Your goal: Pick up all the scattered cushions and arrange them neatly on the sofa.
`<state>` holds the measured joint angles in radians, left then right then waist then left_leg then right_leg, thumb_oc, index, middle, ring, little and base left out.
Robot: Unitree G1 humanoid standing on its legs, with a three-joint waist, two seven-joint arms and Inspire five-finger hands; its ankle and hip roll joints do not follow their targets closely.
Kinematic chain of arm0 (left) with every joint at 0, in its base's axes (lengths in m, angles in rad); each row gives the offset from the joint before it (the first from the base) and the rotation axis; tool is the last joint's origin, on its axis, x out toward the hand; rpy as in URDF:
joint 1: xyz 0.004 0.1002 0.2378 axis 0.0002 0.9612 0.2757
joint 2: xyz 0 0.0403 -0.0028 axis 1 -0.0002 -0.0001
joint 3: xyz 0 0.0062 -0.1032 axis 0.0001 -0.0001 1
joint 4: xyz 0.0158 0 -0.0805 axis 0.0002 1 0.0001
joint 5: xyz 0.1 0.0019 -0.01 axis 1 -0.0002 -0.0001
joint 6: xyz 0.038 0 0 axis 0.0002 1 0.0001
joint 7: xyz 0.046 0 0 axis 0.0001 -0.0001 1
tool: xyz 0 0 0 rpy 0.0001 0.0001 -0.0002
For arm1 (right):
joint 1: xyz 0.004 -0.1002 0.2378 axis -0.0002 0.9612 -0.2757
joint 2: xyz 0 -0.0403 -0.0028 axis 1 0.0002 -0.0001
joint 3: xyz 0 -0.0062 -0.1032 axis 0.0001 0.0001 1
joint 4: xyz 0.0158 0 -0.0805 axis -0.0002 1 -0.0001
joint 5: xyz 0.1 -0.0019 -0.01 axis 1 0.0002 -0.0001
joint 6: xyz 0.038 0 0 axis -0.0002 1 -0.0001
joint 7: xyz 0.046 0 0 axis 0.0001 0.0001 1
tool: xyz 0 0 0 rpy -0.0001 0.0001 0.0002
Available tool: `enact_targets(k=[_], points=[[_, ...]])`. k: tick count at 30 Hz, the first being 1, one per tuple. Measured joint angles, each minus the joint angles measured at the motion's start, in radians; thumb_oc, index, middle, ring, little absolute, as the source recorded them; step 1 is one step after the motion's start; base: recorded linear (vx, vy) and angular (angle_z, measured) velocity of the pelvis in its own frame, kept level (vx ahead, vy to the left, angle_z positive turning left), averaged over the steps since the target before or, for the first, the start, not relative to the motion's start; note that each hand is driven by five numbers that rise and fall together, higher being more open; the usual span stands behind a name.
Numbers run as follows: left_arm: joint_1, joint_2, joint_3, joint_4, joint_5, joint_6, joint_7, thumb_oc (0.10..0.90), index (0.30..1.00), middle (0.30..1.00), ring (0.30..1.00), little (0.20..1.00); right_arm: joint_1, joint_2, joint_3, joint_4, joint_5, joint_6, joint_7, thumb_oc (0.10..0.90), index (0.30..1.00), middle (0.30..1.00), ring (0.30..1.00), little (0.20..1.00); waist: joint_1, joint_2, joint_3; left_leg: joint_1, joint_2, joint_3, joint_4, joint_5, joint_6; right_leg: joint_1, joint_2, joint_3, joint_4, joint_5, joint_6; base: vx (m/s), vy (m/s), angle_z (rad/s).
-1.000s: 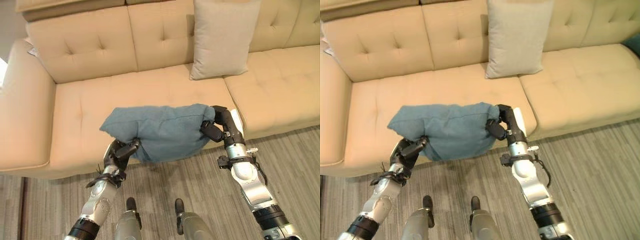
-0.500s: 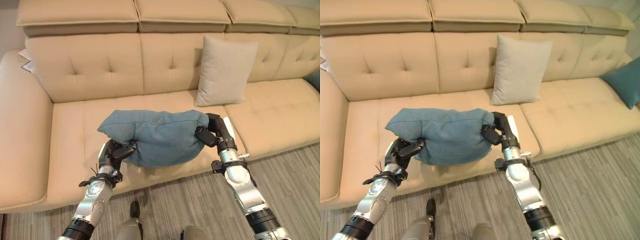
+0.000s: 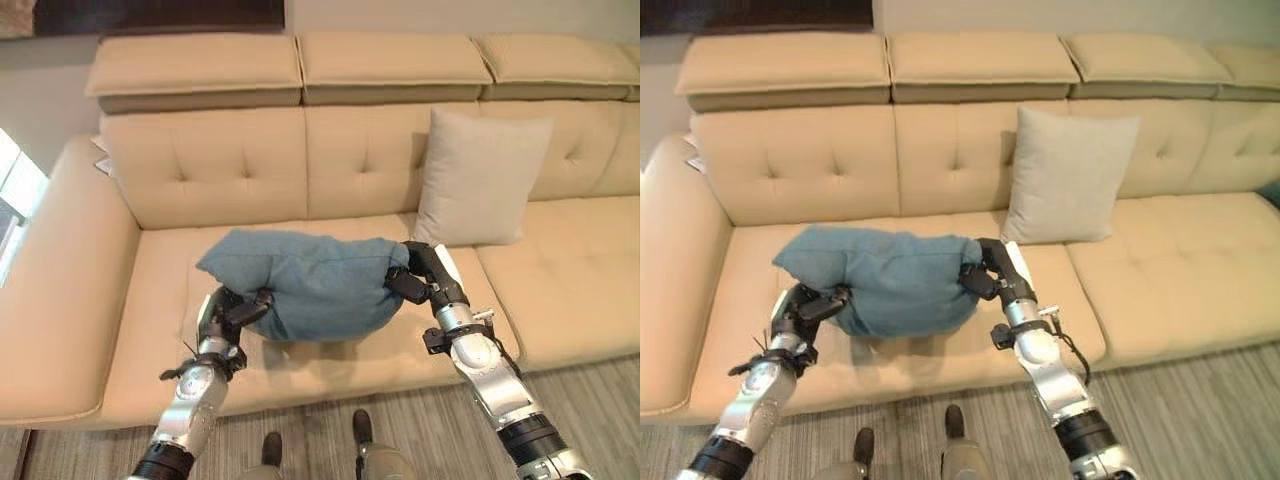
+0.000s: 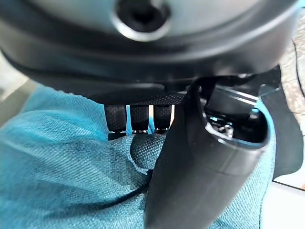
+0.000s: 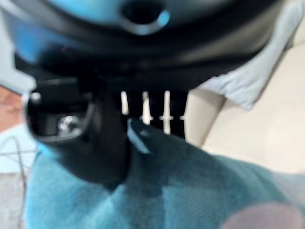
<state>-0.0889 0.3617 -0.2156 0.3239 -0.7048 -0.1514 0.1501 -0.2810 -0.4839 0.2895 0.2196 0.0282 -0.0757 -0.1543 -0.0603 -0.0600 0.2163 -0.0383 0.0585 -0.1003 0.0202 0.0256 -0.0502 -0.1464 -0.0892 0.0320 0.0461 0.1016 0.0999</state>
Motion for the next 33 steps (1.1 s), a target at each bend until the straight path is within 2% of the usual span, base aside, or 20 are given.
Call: enact_targets(k=[3, 7, 17, 18, 19, 20, 21, 22, 24, 26, 27, 29, 30, 31, 32, 33], points=[[-0.01, -0.005, -0.005, 0.006, 0.0, 0.002, -0.002, 0.4, 0.3, 0.3, 0.3, 0.3, -0.077, -0.09, 0.031, 0.004, 0.008, 0.012, 0.033, 0.4, 0.3, 0.3, 0.3, 0.3, -0.01, 0.006, -0.003, 0.002, 0.054, 0.0, -0.042, 0.016, -0.026, 0.009, 0.048, -0.016, -0.054, 0.023, -0.031, 0.13, -0.168, -0.05], [-0.104, 0.009, -0.019, 0.041, 0.023, 0.006, 0.008, 0.4, 0.3, 0.3, 0.3, 0.3, -0.152, -0.176, 0.06, 0.008, 0.013, 0.022, 0.046, 0.4, 0.3, 0.3, 0.3, 0.3, -0.009, 0.011, -0.003, -0.011, 0.059, -0.005, -0.064, 0.03, -0.046, 0.006, 0.052, -0.025, -0.087, 0.039, -0.038, -0.02, -0.114, 0.05], [-0.176, 0.036, 0.006, 0.04, 0.041, 0.005, 0.044, 0.4, 0.3, 0.3, 0.3, 0.3, -0.23, -0.175, 0.061, 0.008, 0.016, 0.022, 0.055, 0.4, 0.3, 0.3, 0.3, 0.3, -0.008, 0.044, -0.003, -0.011, 0.056, 0.01, -0.066, 0.035, -0.055, -0.004, 0.047, -0.024, -0.066, 0.017, -0.035, 0.02, -0.16, 0.01], [-0.176, 0.036, 0.007, 0.041, 0.041, 0.005, 0.046, 0.4, 0.3, 0.3, 0.3, 0.3, -0.23, -0.175, 0.061, 0.008, 0.016, 0.022, 0.059, 0.4, 0.3, 0.3, 0.3, 0.3, -0.003, 0.044, -0.003, -0.019, 0.056, 0.013, -0.042, 0.034, -0.065, -0.003, 0.051, -0.029, -0.057, 0.007, -0.04, -0.01, -0.217, 0.07], [-0.18, 0.035, 0.014, 0.04, 0.041, 0.005, 0.047, 0.4, 0.3, 0.3, 0.3, 0.3, -0.232, -0.168, 0.06, 0.01, 0.016, 0.022, 0.056, 0.4, 0.3, 0.3, 0.3, 0.3, 0.011, 0.035, 0.006, -0.061, 0.046, 0.013, 0.056, 0.007, -0.103, -0.021, 0.051, -0.035, -0.008, -0.015, -0.059, 0.07, -0.16, 0.0], [-0.191, 0.039, 0.024, 0.042, 0.041, 0.005, 0.055, 0.4, 0.3, 0.3, 0.3, 0.3, -0.238, -0.158, 0.067, 0.015, 0.017, 0.023, 0.048, 0.4, 0.3, 0.3, 0.3, 0.3, 0.026, -0.004, 0.034, -0.114, 0.025, 0.008, 0.201, -0.002, -0.116, -0.028, 0.036, -0.036, 0.048, -0.047, -0.075, 0.14, -0.116, -0.05], [-0.188, 0.037, 0.03, 0.065, 0.039, 0.005, 0.068, 0.4, 0.3, 0.3, 0.3, 0.3, -0.246, -0.16, 0.102, 0.016, 0.017, 0.024, 0.051, 0.4, 0.3, 0.3, 0.3, 0.3, 0.052, -0.024, 0.047, -0.161, 0.023, 0.003, 0.366, 0.002, -0.119, -0.013, 0.04, -0.033, 0.097, -0.087, -0.089, 0.26, -0.012, 0.11], [-0.179, 0.037, 0.03, 0.069, 0.039, 0.005, 0.081, 0.4, 0.3, 0.3, 0.3, 0.3, -0.249, -0.152, 0.113, 0.015, 0.017, 0.024, 0.047, 0.4, 0.3, 0.3, 0.3, 0.3, 0.063, -0.029, 0.052, -0.2, 0.028, 0.005, 0.439, -0.01, -0.104, 0.024, 0.043, -0.035, 0.085, -0.111, -0.108, 0.3, 0.06, 0.13], [-0.176, 0.037, 0.032, 0.056, 0.039, 0.003, 0.083, 0.4, 0.3, 0.3, 0.3, 0.3, -0.262, -0.142, 0.111, 0.01, 0.017, 0.022, 0.036, 0.4, 0.3, 0.3, 0.3, 0.3, 0.088, -0.04, 0.052, -0.211, 0.004, 0.008, 0.33, -0.064, -0.055, 0.024, 0.042, -0.023, 0.063, -0.108, -0.115, 0.31, 0.103, 0.09], [-0.172, 0.036, 0.032, 0.045, 0.04, 0.0, 0.079, 0.4, 0.3, 0.3, 0.3, 0.3, -0.269, -0.143, 0.096, 0.017, 0.017, 0.019, 0.027, 0.4, 0.3, 0.3, 0.3, 0.3, 0.109, -0.045, 0.06, -0.231, -0.018, 0.022, 0.163, -0.05, -0.045, 0.033, 0.051, 0.001, 0.01, -0.097, -0.131, 0.28, 0.121, -0.06], [-0.163, 0.033, 0.033, 0.047, 0.039, 0.001, 0.082, 0.4, 0.3, 0.3, 0.3, 0.3, -0.268, -0.139, 0.1, 0.017, 0.016, 0.028, 0.032, 0.4, 0.3, 0.3, 0.3, 0.3, 0.118, -0.045, 0.06, -0.21, -0.006, 0.049, 0.115, -0.023, -0.03, 0.049, 0.061, 0.003, -0.02, -0.063, -0.129, 0.23, 0.138, -0.18], [-0.146, 0.019, 0.041, 0.046, 0.04, 0.001, 0.089, 0.4, 0.3, 0.3, 0.3, 0.3, -0.267, -0.136, 0.115, 0.016, 0.015, 0.03, 0.043, 0.4, 0.3, 0.3, 0.3, 0.3, 0.126, -0.019, 0.054, -0.112, 0.012, 0.022, 0.049, 0.027, -0.02, 0.066, 0.105, 0.006, -0.032, -0.049, -0.117, 0.22, 0.144, -0.36], [-0.143, 0.014, 0.042, 0.046, 0.04, 0.001, 0.091, 0.4, 0.3, 0.3, 0.3, 0.3, -0.264, -0.133, 0.111, 0.013, 0.015, 0.03, 0.042, 0.4, 0.3, 0.3, 0.3, 0.3, 0.126, -0.002, 0.048, -0.082, 0.031, 0.038, 0.03, 0.021, -0.015, 0.067, 0.126, 0.01, -0.031, -0.057, -0.111, 0.15, 0.102, -0.23], [-0.15, 0.018, 0.042, 0.046, 0.041, 0.001, 0.091, 0.4, 0.3, 0.3, 0.3, 0.3, -0.254, -0.12, 0.102, 0.013, 0.015, 0.03, 0.037, 0.4, 0.3, 0.3, 0.3, 0.3, 0.117, -0.021, 0.053, -0.082, 0.026, 0.035, 0.015, 0.036, -0.027, 0.053, 0.118, 0.005, -0.015, -0.059, -0.101, 0.14, 0.126, -0.13], [-0.149, 0.017, 0.04, 0.047, 0.043, 0.001, 0.091, 0.4, 0.3, 0.3, 0.3, 0.3, -0.238, -0.111, 0.099, 0.013, 0.016, 0.031, 0.039, 0.4, 0.3, 0.3, 0.3, 0.3, 0.115, -0.039, 0.052, -0.076, 0.018, 0.048, 0.014, 0.031, -0.022, 0.038, 0.105, 0.005, 0.019, -0.076, -0.086, 0.07, 0.077, -0.03], [-0.149, 0.017, 0.039, 0.048, 0.044, 0.002, 0.091, 0.4, 0.3, 0.3, 0.3, 0.3, -0.234, -0.11, 0.099, 0.013, 0.016, 0.032, 0.04, 0.4, 0.3, 0.3, 0.3, 0.3, 0.114, -0.044, 0.053, -0.072, 0.01, 0.053, 0.017, 0.03, -0.021, 0.032, 0.1, 0.003, 0.04, -0.077, -0.084, 0.16, 0.13, -0.29]])
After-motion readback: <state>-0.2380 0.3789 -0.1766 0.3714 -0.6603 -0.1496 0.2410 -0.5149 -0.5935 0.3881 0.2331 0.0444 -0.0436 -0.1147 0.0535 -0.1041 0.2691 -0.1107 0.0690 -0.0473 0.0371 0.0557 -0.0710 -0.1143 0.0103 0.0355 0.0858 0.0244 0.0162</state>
